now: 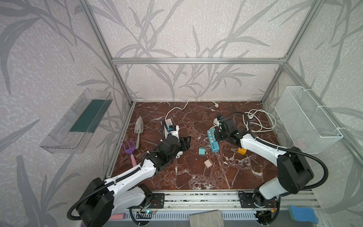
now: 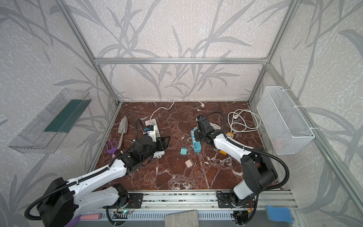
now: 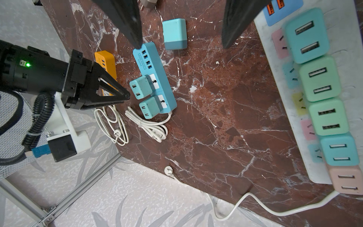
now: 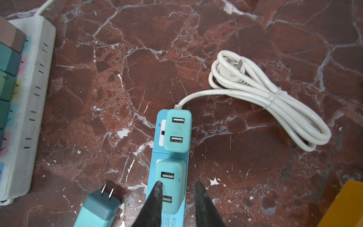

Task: Insert plugs into power strip
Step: Press the plug into the socket.

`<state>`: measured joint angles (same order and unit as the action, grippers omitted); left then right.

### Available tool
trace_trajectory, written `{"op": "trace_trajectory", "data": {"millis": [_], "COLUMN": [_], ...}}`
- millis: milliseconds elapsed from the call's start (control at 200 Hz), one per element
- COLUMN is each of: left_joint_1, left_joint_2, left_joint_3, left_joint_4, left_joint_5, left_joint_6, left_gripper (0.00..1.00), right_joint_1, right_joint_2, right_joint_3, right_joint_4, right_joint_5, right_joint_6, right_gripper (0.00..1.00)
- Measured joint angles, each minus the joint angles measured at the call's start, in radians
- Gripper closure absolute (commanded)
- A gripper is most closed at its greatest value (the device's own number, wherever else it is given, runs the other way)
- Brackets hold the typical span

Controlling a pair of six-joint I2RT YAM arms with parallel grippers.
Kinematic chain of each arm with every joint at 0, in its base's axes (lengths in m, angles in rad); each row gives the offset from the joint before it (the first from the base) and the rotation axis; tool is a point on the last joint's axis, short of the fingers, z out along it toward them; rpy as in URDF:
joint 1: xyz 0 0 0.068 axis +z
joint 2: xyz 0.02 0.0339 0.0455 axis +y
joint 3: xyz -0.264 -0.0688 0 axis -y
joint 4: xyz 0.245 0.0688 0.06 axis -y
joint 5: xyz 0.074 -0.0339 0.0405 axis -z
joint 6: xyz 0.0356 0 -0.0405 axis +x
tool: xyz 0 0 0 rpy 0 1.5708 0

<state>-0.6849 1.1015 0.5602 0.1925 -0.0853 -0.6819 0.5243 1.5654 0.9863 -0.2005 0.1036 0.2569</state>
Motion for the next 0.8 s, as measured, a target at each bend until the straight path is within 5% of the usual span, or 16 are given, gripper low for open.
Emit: {"op": "trace_trajectory", "data": {"millis": [560, 800], "left_joint_1": [0.001, 0.001], "left_joint_2": [0.014, 0.014], "left_joint_3": [0.0, 0.0], "left_joint_4": [0.006, 0.011], "left_joint_5": [0.001, 0.005], "left_joint_6": [-0.001, -0.003], "left_gripper": [0.36, 0.35], "right_joint_1": [-0.024, -0.024], "right_joint_2": [0.024, -0.047], "right_joint_3": [-0.084, -0.088], "right_joint_4": [0.163, 0.064], "right_joint_5": [-0.014, -0.034], "right_joint_6": [0.07, 0.075], "right_gripper": [0.77, 0.63]}}
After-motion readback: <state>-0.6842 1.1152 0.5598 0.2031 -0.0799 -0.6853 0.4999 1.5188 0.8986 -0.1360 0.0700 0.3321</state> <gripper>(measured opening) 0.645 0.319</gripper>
